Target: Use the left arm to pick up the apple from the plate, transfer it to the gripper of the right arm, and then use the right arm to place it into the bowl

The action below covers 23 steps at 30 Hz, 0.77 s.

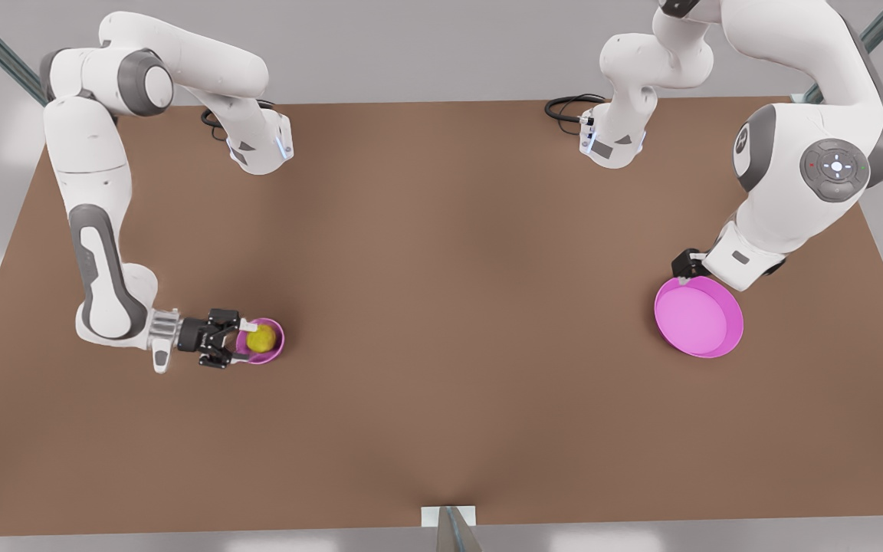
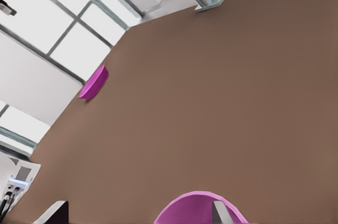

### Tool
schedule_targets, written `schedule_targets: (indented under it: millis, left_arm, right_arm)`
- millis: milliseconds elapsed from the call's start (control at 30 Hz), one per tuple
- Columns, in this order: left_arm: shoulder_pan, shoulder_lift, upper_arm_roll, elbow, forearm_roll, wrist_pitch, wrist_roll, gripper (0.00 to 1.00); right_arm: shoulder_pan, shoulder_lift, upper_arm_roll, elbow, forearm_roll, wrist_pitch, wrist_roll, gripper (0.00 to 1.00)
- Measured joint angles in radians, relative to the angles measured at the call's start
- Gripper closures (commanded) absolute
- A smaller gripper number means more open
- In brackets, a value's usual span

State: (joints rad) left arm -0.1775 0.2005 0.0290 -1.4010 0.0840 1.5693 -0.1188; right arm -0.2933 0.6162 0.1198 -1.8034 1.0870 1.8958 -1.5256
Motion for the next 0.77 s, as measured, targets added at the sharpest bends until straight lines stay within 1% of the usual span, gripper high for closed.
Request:
schedule_targets:
  millis: [67, 167, 233, 267, 300, 367, 433, 500, 567, 767]
  left_arm:
    - [-0.001, 0.0, 0.0, 0.0, 0.0, -0.001, 0.007, 0.0]
    - [0.0, 0.002, -0.001, 0.0, -0.002, -0.001, 0.016, 0.0]
    - [-0.001, 0.002, -0.001, 0.001, -0.003, -0.002, 0.024, 0.0]
    - [-0.001, 0.002, -0.001, 0.002, -0.003, -0.007, 0.03, 0.0]
    - [0.001, 0.002, 0.0, 0.006, -0.003, -0.013, 0.037, 0.0]
    - [0.025, -0.006, 0.002, 0.009, -0.025, -0.027, 0.051, 0.0]
    - [0.072, -0.009, 0.003, 0.009, -0.047, -0.037, 0.065, 0.0]
    - [0.08, -0.006, 0.004, 0.014, -0.057, -0.044, 0.077, 0.0]
    - [0.073, -0.001, 0.002, 0.02, -0.062, -0.048, 0.088, 0.0]
    - [0.07, 0.022, 0.002, 0.044, -0.067, -0.059, 0.114, 0.0]
  right_arm:
    - [0.003, -0.056, 0.01, 0.089, -0.094, -0.003, 0.021, 0.0]
    - [0.021, -0.097, 0.038, 0.379, -0.331, -0.058, 0.102, 0.0]
    - [0.084, -0.227, 0.031, 0.45, -0.513, -0.093, 0.184, 0.0]
    - [0.151, -0.299, 0.007, 0.458, -0.622, -0.108, 0.239, 0.0]
    - [0.213, -0.357, -0.011, 0.451, -0.728, -0.124, 0.3, 0.0]
    - [0.309, -0.465, -0.073, 0.356, -0.878, -0.148, 0.427, 0.0]
    - [0.326, -0.566, -0.107, 0.243, -0.968, -0.165, 0.547, 0.0]
    - [0.308, -0.644, -0.114, 0.139, -1.019, -0.173, 0.656, 0.0]
    - [0.285, -0.66, -0.116, 0.112, -1.049, -0.17, 0.758, 0.0]
    - [0.27, -0.667, -0.126, 0.108, -1.081, -0.176, 1.026, 0.0]
